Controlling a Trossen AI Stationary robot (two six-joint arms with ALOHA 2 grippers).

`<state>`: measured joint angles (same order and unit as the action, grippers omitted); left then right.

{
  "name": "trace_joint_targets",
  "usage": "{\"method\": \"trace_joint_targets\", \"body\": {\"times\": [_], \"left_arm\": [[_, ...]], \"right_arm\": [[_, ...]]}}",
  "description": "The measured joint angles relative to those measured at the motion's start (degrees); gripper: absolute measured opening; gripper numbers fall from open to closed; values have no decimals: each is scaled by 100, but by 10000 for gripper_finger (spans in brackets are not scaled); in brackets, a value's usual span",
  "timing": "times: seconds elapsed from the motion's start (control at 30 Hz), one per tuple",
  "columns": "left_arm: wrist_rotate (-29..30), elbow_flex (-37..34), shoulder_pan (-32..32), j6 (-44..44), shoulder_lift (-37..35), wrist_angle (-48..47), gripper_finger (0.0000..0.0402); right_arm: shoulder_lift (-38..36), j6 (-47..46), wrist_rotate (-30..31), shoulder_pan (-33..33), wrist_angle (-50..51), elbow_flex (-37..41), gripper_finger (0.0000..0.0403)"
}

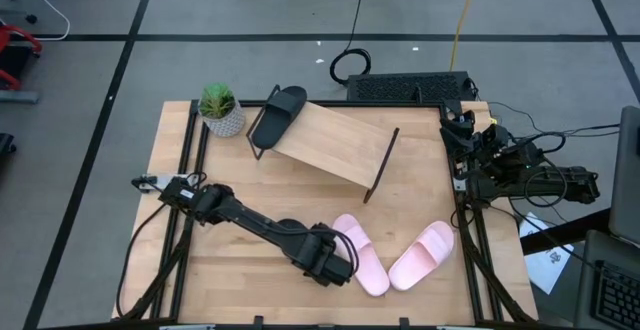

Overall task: Pick and place slides into the shelf
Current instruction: Put the black slipper on the shelf

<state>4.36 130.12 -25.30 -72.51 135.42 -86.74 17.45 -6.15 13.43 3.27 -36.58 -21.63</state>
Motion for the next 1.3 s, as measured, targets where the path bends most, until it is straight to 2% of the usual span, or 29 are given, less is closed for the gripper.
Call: {"method": "trace_joint_targets", "body": {"times": [0.57, 0.9, 1.3], "left_arm": [[126, -150, 4, -105, 14, -172, 124], [-72, -644, 15, -216, 12, -209, 124], [62, -664, 15, -288, 6, -337, 124]], "right_arm": [[0, 151, 0, 0, 0, 0, 121], [0, 151, 0, 2, 0, 0, 121], [0, 254, 0, 0, 0, 0, 121]]}}
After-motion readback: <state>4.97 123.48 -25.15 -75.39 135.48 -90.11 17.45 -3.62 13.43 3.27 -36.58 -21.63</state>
